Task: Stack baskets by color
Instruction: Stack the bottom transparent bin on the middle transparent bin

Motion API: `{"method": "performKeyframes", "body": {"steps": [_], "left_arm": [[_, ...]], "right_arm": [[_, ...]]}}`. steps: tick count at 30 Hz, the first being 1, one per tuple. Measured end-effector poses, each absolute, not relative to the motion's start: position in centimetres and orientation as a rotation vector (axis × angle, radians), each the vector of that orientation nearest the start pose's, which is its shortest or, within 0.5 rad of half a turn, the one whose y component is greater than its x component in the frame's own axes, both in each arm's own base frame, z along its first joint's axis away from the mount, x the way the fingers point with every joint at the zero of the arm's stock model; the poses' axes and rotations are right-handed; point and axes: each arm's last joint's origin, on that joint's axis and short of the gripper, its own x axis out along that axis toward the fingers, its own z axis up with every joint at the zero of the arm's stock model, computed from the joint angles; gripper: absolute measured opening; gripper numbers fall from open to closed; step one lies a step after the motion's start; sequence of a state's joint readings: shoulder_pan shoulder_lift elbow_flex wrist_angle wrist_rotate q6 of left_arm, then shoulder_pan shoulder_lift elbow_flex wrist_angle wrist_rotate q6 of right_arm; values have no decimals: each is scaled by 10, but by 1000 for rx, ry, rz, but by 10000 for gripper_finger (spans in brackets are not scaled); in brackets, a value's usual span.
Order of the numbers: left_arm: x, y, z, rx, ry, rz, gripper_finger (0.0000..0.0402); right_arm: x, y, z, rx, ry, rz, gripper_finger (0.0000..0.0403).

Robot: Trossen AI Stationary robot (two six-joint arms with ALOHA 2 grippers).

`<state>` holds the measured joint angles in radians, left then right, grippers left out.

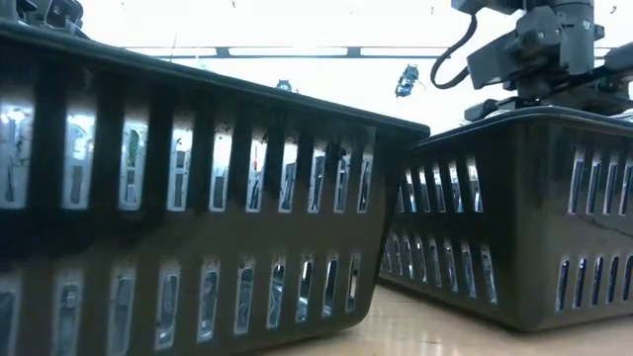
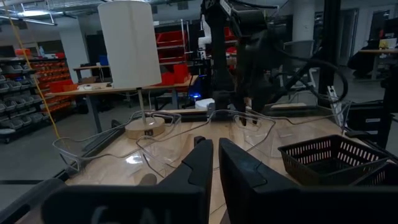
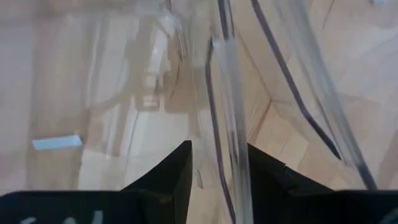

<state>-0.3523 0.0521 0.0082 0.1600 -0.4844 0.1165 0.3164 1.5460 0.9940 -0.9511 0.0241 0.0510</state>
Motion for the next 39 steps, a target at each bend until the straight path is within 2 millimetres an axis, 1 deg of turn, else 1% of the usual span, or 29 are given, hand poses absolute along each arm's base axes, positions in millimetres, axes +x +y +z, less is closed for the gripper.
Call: {"method": "performKeyframes", "body": {"steps": [3, 6, 10, 12, 13, 19, 24, 30, 33, 39], "left_arm": [[95, -21, 177, 69, -98, 138, 30], [95, -21, 177, 69, -98, 138, 28], [95, -21, 177, 69, -98, 138, 33], [95, -21, 177, 69, -98, 138, 36], [95, -21, 177, 69, -98, 138, 36], [95, -21, 177, 69, -98, 138, 28], [95, -21, 177, 69, -98, 138, 26], [95, -21, 177, 69, -98, 138, 35], [95, -21, 177, 69, -98, 138, 36], [95, -21, 177, 69, -98, 138, 28]], "right_arm": [[253, 82, 192, -233, 1555, 195, 117], [258, 84, 188, -255, 1597, 207, 96], [259, 85, 184, -270, 1619, 216, 48], [258, 85, 185, -277, 1624, 233, 18], [257, 85, 186, -277, 1626, 241, 11], [248, 85, 198, -319, 1606, 260, 9], [235, 81, 220, -333, 1560, 312, 7], [216, 73, 251, -356, 1501, 356, 4], [213, 70, 275, -350, 1468, 337, 4], [220, 64, 331, -405, 1316, 285, 3]]}}
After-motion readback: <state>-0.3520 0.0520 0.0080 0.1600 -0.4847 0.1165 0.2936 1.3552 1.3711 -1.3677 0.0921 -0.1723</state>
